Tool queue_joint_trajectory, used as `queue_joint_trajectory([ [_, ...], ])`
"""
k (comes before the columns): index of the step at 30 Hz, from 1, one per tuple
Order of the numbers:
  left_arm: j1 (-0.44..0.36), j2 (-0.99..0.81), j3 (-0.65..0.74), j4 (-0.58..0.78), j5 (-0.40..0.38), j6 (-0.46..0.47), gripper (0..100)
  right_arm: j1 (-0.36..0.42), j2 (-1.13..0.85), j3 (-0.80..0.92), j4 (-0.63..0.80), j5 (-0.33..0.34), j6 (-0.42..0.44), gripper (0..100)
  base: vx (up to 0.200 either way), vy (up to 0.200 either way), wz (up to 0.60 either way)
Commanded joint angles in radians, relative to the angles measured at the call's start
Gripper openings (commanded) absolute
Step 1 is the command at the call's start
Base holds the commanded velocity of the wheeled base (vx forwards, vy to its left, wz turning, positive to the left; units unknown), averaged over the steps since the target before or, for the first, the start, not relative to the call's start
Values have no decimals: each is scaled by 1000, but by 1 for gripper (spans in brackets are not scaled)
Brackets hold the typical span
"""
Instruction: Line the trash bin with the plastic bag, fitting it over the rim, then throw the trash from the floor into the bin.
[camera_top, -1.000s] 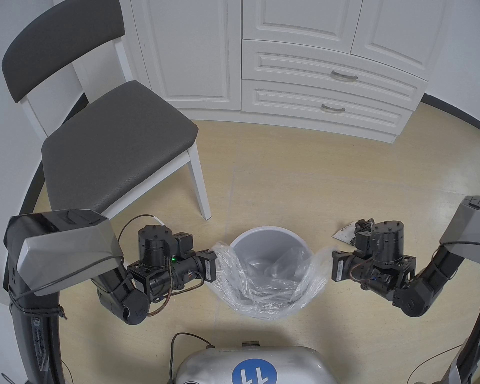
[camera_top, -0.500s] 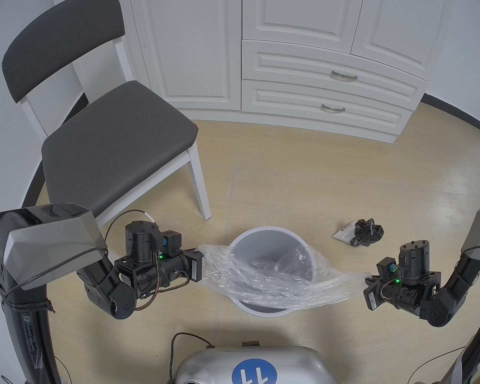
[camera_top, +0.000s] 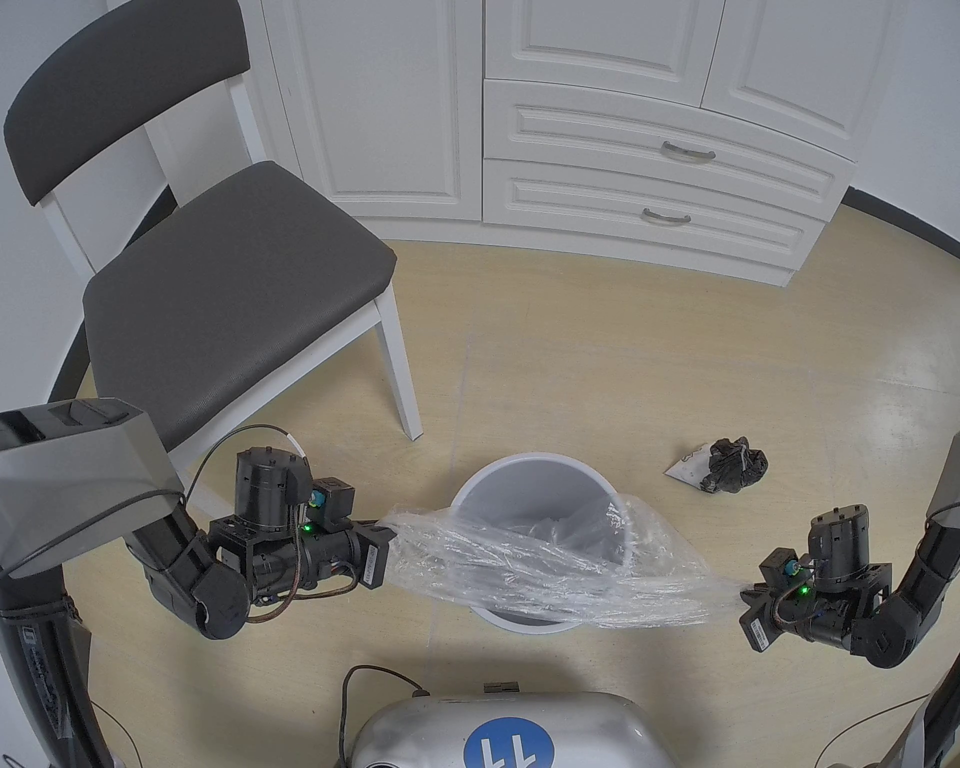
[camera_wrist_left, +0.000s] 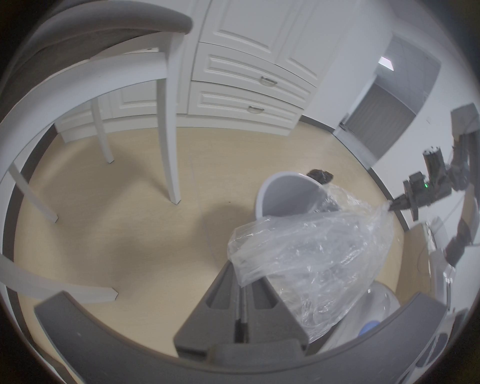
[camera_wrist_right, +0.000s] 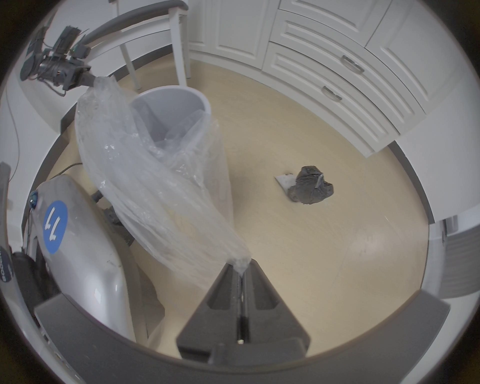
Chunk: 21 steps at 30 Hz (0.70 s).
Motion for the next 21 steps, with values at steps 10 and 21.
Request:
queue_joint_trajectory([
  [10, 22, -25, 91, 5, -90, 132, 0, -11, -32, 113, 0, 69, -162, 0, 0, 0, 0],
  [21, 18, 21, 108, 1, -127, 177, 0, 4, 74, 139, -17, 94, -246, 0, 0, 0, 0],
])
